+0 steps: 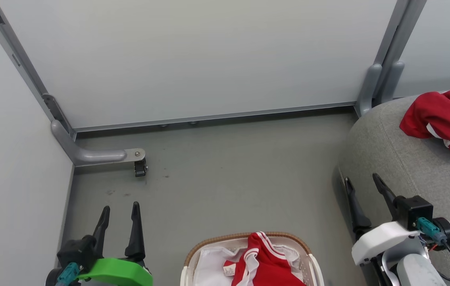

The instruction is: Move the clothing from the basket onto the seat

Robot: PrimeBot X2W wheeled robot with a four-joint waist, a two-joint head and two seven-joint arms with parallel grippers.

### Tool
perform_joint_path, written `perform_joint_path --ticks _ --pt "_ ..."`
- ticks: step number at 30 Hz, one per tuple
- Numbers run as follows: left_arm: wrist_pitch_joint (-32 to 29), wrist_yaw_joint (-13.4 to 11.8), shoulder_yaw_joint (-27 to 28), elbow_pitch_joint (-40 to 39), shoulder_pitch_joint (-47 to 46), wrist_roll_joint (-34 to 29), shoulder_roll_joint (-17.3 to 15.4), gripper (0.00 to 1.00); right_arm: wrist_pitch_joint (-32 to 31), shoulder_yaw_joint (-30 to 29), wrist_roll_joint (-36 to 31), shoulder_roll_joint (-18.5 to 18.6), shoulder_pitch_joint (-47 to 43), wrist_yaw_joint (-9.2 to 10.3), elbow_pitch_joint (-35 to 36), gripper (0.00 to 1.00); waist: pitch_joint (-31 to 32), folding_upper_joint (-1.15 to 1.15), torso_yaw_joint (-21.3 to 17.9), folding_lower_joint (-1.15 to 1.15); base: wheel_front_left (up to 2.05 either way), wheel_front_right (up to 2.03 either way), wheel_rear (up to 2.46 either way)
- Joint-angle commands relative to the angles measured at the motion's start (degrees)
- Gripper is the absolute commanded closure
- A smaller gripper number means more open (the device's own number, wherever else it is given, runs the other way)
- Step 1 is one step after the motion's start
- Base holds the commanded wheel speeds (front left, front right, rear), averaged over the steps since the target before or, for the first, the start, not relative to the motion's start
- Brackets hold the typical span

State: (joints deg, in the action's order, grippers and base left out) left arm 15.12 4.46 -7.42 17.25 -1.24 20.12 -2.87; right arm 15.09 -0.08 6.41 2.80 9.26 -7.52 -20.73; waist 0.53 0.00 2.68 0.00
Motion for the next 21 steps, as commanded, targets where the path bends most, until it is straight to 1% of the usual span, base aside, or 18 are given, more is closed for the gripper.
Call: perform_joint_path --ticks 1,7,21 --pt "0.0 -0.2 0.0 0.3 0.8 0.1 0.0 0.00 0.1 0.0 0.5 0.2 -1.3 0.06 0.0 0.00 0.1 0.00 0.2 0.00 0.00 0.00 0.00" --pt "0.0 -0.3 -0.1 0.7 0.8 0.1 0.0 0.00 0.1 0.2 0.8 0.2 -2.9 0.06 -0.4 0.00 0.2 0.00 0.4 0.00 0.00 0.00 0.00" --pt "0.0 0.3 -0.3 1.3 0.2 -0.8 0.0 0.00 0.1 0.3 1.0 0.2 -2.2 0.06 -0.5 0.00 0.0 0.00 0.3 0.00 0.00 0.00 0.00"
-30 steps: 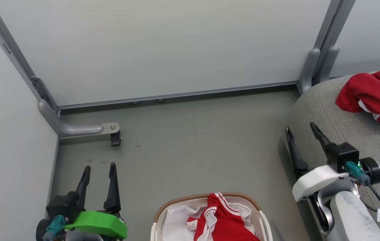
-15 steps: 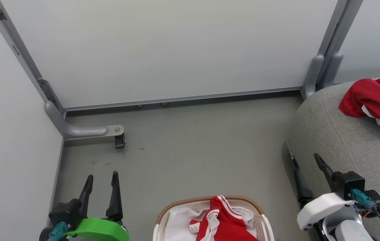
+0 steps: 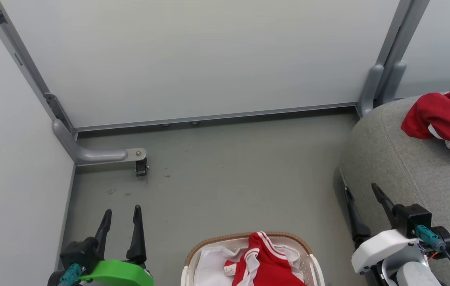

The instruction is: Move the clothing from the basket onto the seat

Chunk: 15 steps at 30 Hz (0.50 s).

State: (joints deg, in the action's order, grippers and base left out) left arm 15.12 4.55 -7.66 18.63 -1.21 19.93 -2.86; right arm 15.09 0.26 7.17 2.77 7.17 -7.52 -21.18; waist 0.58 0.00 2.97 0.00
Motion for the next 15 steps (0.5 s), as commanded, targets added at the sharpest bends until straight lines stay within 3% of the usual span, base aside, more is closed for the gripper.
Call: perform_joint_path --ticks 1,15 --pt "0.0 0.2 -0.1 0.0 0.3 -0.7 -0.1 0.00 0.1 -0.1 0.2 0.2 -0.1 0.06 0.0 0.00 0.0 0.00 0.0 0.00 0.00 0.00 0.00" --pt "0.0 0.3 -0.7 0.1 0.5 -0.8 -0.1 0.00 0.1 -0.2 0.3 0.2 -0.2 0.06 -0.3 0.00 -0.4 0.00 -0.6 0.00 0.00 0.00 0.00"
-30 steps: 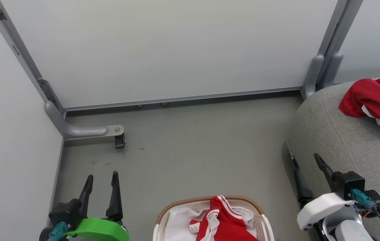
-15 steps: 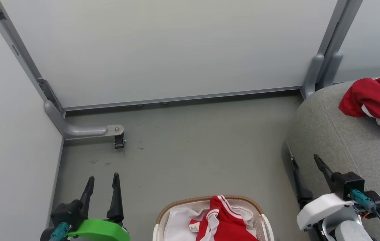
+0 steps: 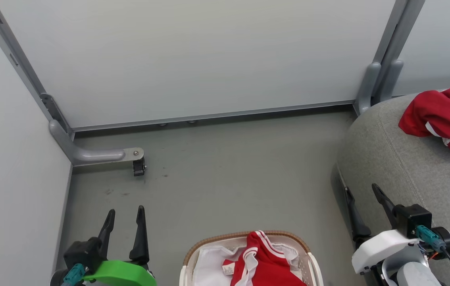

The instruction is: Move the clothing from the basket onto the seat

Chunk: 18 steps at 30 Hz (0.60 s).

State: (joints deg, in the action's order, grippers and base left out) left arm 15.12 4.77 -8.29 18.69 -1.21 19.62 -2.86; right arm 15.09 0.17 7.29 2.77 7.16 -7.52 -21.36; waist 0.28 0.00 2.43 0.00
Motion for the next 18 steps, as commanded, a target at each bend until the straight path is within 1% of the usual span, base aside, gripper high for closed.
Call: perform_joint_path --ticks 1,8,12,15,18 --pt "0.0 0.1 -0.1 0.0 0.4 -0.5 -0.1 0.00 0.1 -0.1 0.1 0.2 -0.1 0.06 -0.1 0.00 -0.3 0.00 -0.2 0.00 0.00 0.00 0.00" --pt "0.0 0.5 -1.8 0.3 -2.5 -1.3 0.0 0.00 0.1 -0.4 -1.5 0.2 2.2 0.06 0.8 0.00 -3.0 0.00 -1.6 0.00 0.00 0.00 0.00" --pt "0.0 0.9 -5.0 1.8 -5.9 -3.0 -0.1 0.00 0.1 -1.4 -2.3 0.2 4.3 0.06 2.0 0.00 -6.6 0.00 -2.6 0.00 0.00 0.00 0.00" --pt "0.0 1.2 -8.7 5.1 -9.5 -4.1 -0.1 0.00 0.1 -2.3 -2.9 0.2 6.4 0.06 2.9 0.00 -9.8 0.00 -3.7 0.00 0.00 0.00 0.00" --pt "0.0 1.5 -12.7 8.9 -13.4 -3.5 -0.1 0.00 0.1 -2.6 -3.2 0.2 8.3 0.06 3.8 0.00 -13.7 0.00 -4.9 0.00 0.00 0.00 0.00"
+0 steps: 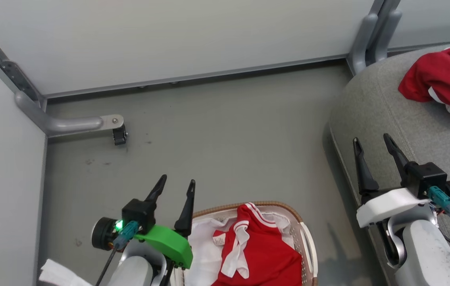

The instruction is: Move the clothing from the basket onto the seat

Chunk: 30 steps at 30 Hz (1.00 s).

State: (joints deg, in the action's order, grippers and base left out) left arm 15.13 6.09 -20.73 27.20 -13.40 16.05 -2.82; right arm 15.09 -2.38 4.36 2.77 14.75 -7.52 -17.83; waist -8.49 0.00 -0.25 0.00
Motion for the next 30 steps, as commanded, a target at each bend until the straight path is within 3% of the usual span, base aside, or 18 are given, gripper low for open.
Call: perform_joint_path --ticks 1,14,24,30 --pt "0.0 0.3 -1.7 1.7 -2.2 0.3 -0.1 0.00 0.1 -0.1 -0.3 0.2 1.3 0.06 0.4 0.00 -6.0 0.00 -2.6 0.00 0.00 0.00 0.00" --pt "-2.6 0.8 -21.3 20.1 -13.8 4.9 -0.2 0.00 0.1 1.6 2.1 0.2 8.6 0.06 2.0 0.00 -20.6 0.00 -9.3 0.00 0.00 0.00 0.00" --pt "-5.1 0.9 -28.0 27.7 -20.7 6.7 -0.3 0.00 0.1 3.6 4.1 0.2 13.0 0.06 3.8 0.00 -29.8 0.00 -12.9 0.00 0.00 0.00 0.00" --pt "-7.4 0.3 -29.1 31.2 -23.0 9.5 -0.3 0.00 0.1 4.2 4.6 0.2 14.8 0.06 4.5 0.00 -33.6 0.00 -13.8 0.00 0.00 0.00 0.00"
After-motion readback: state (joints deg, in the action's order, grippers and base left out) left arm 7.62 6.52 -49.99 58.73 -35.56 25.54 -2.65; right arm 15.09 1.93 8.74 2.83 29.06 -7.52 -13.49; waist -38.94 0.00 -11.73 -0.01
